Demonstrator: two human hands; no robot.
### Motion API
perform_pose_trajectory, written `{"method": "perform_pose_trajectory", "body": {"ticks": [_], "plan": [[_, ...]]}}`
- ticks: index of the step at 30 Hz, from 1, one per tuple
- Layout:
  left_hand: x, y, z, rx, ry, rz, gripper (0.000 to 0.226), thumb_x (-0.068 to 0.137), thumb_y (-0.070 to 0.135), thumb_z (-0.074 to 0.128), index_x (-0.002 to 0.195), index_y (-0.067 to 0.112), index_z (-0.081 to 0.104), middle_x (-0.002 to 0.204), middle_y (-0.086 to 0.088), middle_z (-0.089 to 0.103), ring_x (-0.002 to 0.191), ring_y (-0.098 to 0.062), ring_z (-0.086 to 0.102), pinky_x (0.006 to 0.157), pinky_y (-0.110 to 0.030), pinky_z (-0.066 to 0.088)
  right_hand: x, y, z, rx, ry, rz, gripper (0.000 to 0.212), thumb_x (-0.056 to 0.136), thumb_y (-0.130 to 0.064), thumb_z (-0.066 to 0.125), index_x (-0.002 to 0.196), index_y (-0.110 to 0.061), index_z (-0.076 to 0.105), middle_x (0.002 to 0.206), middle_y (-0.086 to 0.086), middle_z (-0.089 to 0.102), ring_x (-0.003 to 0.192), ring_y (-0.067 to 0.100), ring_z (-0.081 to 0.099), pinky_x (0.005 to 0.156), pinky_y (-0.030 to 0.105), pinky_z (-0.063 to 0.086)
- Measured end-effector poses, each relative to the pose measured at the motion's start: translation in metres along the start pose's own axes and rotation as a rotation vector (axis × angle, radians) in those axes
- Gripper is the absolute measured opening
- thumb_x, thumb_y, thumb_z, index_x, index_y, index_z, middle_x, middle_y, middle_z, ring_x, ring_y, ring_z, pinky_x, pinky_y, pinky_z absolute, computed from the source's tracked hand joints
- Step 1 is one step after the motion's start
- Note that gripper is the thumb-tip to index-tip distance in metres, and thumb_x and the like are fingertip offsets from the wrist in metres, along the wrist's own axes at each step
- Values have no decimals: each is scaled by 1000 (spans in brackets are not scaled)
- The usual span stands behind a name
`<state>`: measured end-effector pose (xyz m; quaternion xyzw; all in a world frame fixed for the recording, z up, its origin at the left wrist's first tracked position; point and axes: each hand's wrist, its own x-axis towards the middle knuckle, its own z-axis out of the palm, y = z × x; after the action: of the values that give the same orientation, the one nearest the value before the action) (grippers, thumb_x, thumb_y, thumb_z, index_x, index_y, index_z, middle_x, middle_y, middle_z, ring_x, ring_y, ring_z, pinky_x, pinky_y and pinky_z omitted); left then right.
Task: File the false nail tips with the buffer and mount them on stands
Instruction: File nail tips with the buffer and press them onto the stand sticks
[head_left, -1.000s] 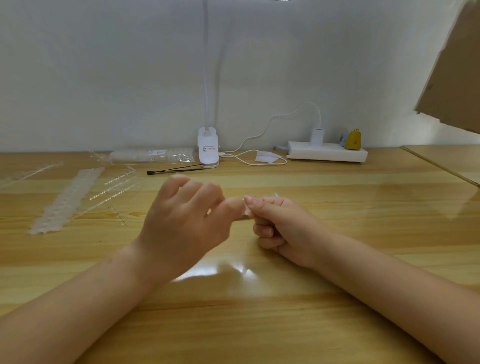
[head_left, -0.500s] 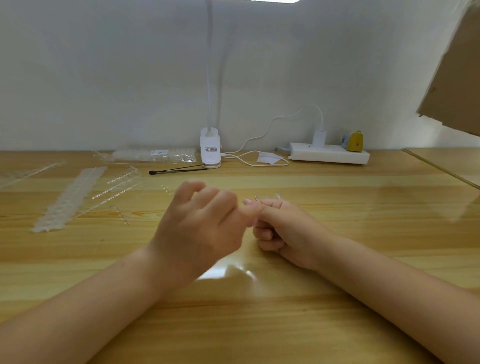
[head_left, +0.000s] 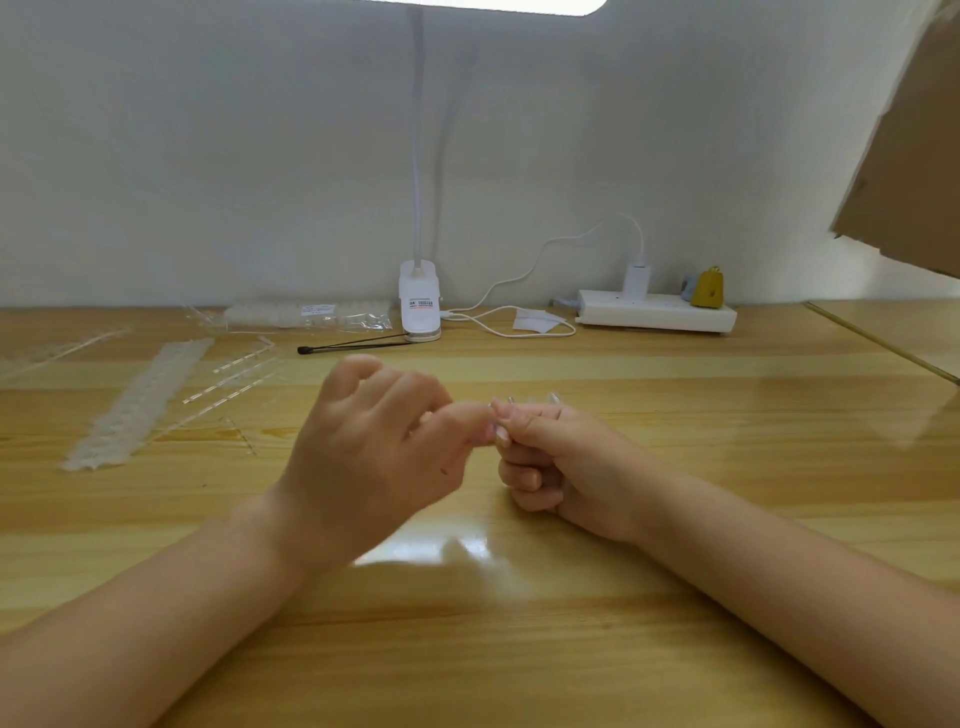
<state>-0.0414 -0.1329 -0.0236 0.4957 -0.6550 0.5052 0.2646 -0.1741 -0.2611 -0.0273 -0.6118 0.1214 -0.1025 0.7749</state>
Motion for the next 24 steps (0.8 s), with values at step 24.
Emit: {"method": "perform_pose_trajectory", "body": {"ticks": [24], "plan": [[-1, 12, 5, -8, -14, 46, 32, 75, 8, 69, 95, 27, 53, 70, 2, 63, 61, -16, 53, 71, -34, 45, 1, 0, 1, -9, -8, -17, 25, 84, -34, 57, 68, -15, 56, 50, -7, 39, 42, 4, 32, 36, 14, 21]]}}
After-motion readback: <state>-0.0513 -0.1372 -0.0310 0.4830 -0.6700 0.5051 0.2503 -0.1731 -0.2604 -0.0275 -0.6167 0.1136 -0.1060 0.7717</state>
